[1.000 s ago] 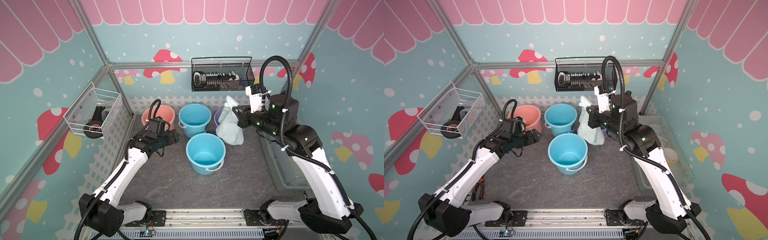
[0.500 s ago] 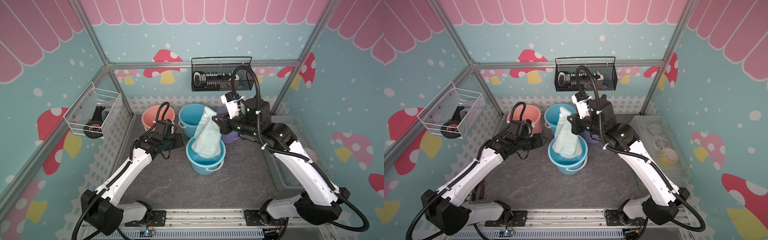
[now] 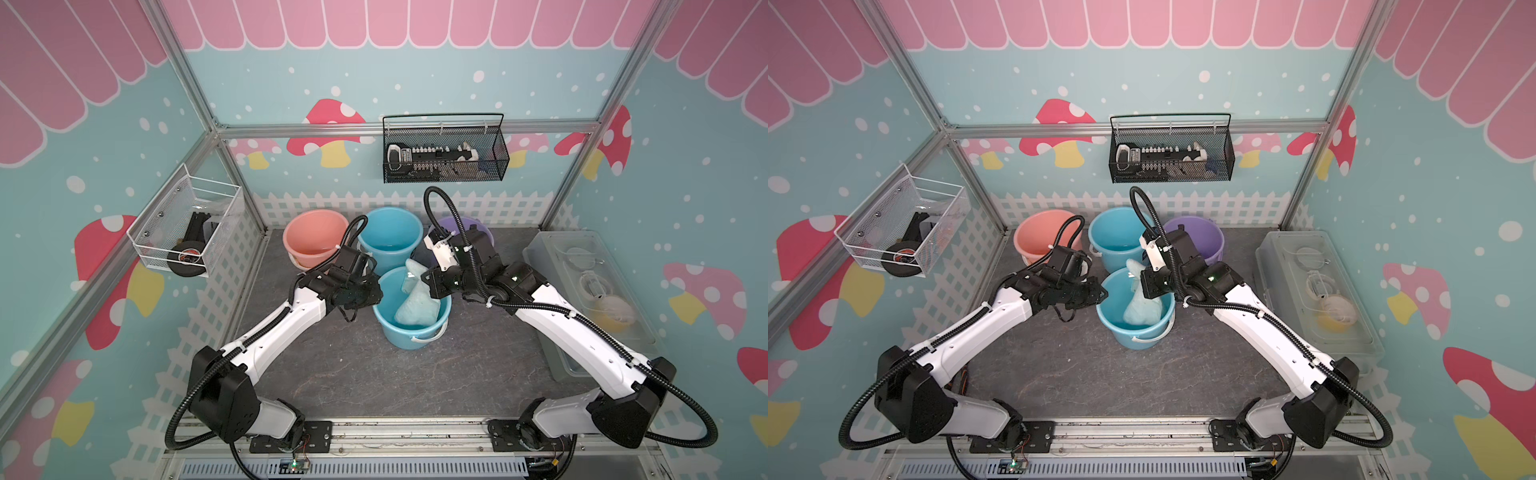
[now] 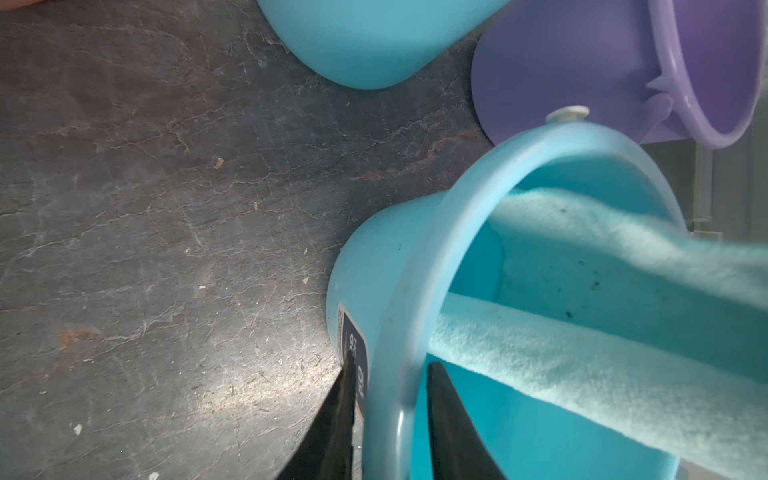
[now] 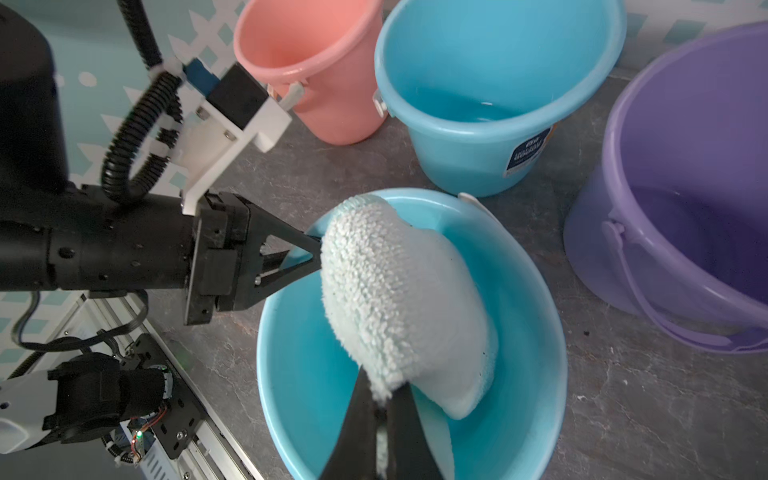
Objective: Wipe the inside of the bucket with a cloth
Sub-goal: Place the cleaning item inside of the bucket.
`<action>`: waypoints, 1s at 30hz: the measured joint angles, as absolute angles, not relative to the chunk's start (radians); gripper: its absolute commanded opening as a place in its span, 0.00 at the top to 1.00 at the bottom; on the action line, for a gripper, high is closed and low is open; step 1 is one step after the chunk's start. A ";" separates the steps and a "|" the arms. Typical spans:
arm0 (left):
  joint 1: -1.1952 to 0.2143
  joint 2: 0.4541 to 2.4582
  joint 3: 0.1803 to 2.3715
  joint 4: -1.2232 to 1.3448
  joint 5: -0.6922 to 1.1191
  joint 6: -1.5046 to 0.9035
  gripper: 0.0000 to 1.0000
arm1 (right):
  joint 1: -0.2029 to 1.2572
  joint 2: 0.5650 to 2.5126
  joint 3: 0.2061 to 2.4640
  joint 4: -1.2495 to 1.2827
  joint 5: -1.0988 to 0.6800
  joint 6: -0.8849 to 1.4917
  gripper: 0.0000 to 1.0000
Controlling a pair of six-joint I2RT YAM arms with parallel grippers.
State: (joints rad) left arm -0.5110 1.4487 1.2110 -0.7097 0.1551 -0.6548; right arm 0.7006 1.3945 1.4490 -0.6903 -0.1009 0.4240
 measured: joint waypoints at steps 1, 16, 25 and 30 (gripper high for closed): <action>-0.512 1.454 1.211 -0.712 0.155 -0.655 0.75 | 0.701 1.398 1.439 -0.690 -0.099 0.424 1.00; -0.513 1.475 1.211 -0.714 0.175 -0.648 1.00 | 0.701 1.460 1.354 -0.670 -0.107 0.423 1.00; -0.552 1.457 1.213 -0.711 0.104 -0.626 1.00 | 0.703 1.524 1.330 -0.623 -0.163 0.423 0.99; -0.574 1.416 1.210 -0.691 0.055 -0.609 1.00 | 0.721 1.554 1.273 -0.564 -0.169 0.425 0.98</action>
State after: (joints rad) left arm -0.5739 1.4162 1.2102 -0.6910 0.0551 -0.6090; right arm 0.7208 1.5536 1.2732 -0.5644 -0.1692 0.4248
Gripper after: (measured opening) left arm 0.117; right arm 0.052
